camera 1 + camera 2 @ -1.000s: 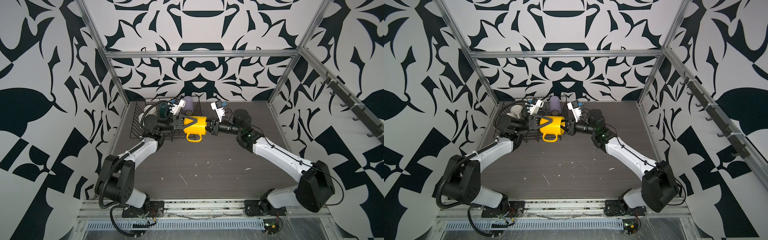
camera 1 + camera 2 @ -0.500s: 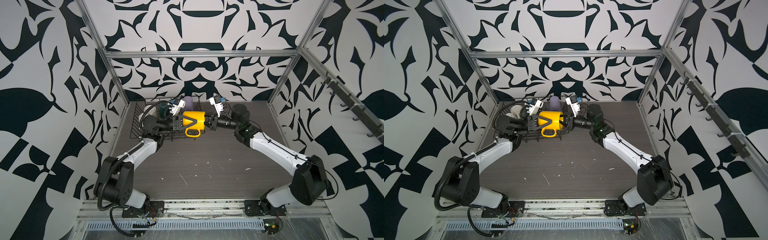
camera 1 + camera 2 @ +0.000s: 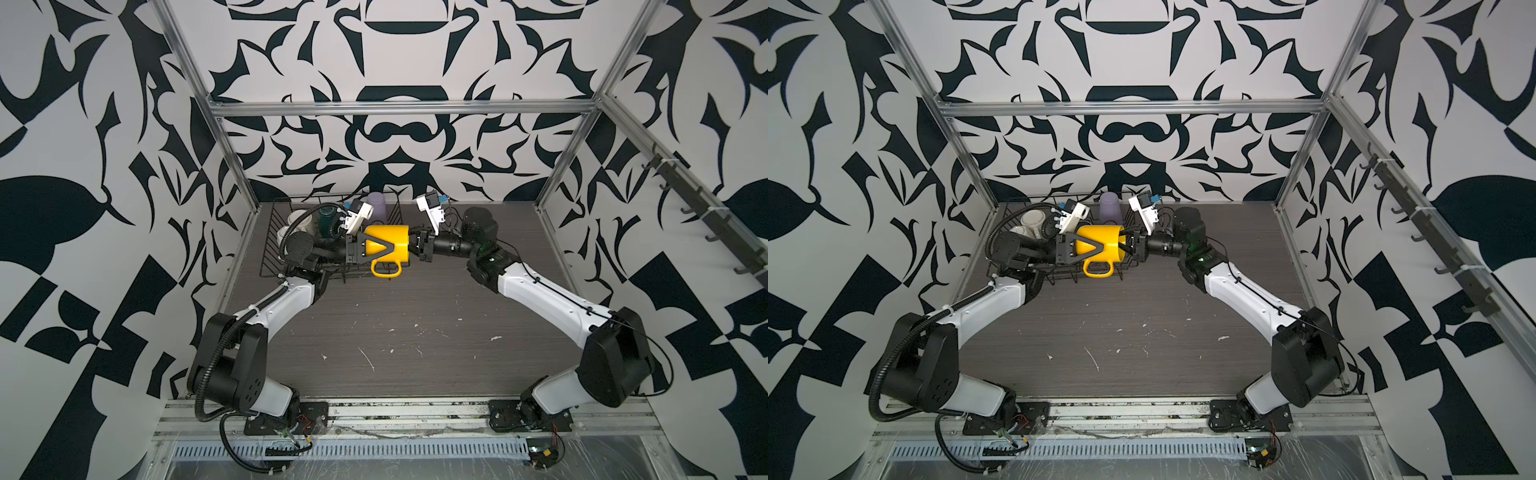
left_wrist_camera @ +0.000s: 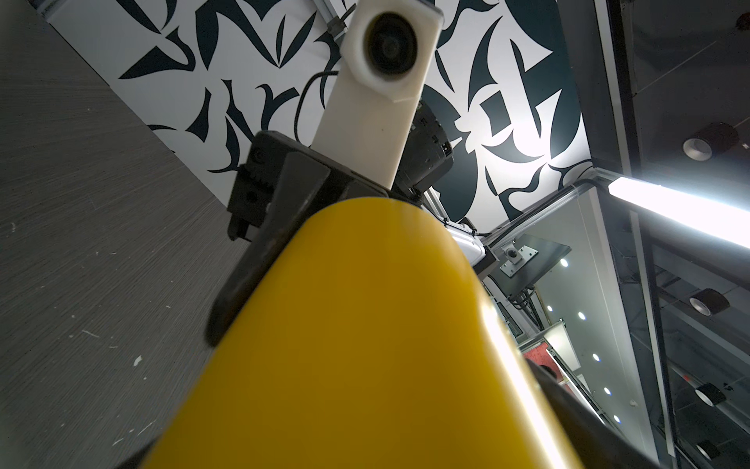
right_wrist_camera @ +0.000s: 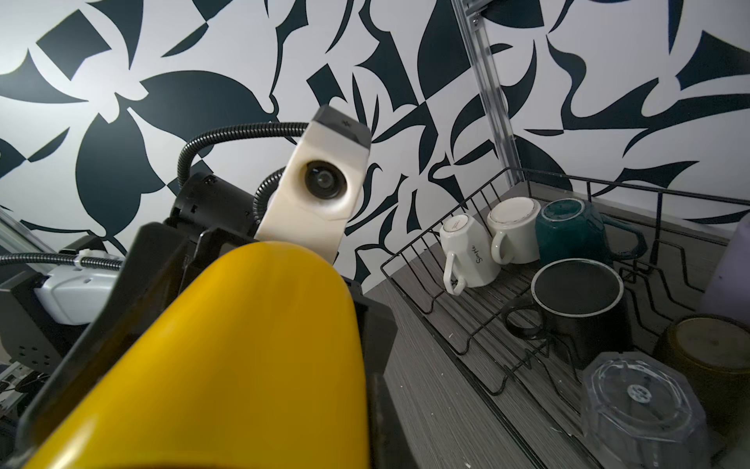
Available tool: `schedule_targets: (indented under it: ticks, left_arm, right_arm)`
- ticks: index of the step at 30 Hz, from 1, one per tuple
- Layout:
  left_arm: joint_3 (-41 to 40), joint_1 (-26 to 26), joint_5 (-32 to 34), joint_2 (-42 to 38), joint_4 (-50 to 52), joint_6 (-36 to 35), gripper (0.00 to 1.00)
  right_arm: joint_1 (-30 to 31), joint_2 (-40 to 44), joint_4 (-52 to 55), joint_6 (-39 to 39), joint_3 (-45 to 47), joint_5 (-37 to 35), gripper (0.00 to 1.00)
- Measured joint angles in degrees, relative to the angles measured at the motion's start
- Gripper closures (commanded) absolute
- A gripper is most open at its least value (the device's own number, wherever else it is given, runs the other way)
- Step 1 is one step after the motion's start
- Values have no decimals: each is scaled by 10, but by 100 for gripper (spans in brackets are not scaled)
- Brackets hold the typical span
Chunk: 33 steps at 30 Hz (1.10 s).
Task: Load cups into a dish rack
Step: Pick up the cup from the bottom-center of the table.
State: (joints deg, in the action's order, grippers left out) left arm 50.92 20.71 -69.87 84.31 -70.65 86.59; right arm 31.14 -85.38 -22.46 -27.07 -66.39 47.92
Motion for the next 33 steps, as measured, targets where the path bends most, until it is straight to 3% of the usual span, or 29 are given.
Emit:
schedule_targets:
  ticks: [8, 12, 18, 23, 30, 33]
  left_arm:
    - [0, 2, -2, 0, -3, 5, 3]
    - [0, 1, -2, 0, -2, 7, 10]
    - [0, 1, -8, 0, -4, 9, 30]
    - [2, 1, -17, 0, -3, 11, 66]
    - [17, 1, -36, 1, -2, 20, 100]
    - [21, -2, -38, 2, -2, 21, 100]
  right_arm:
    - [7, 10, 18, 29, 1, -14, 100]
    - [9, 10, 18, 36, 1, -15, 100]
    - [13, 19, 19, 44, 5, -21, 98]
    - [16, 25, 17, 42, 14, -35, 81]
    - [17, 42, 19, 37, 30, -72, 60]
    - [17, 55, 23, 37, 40, -95, 50]
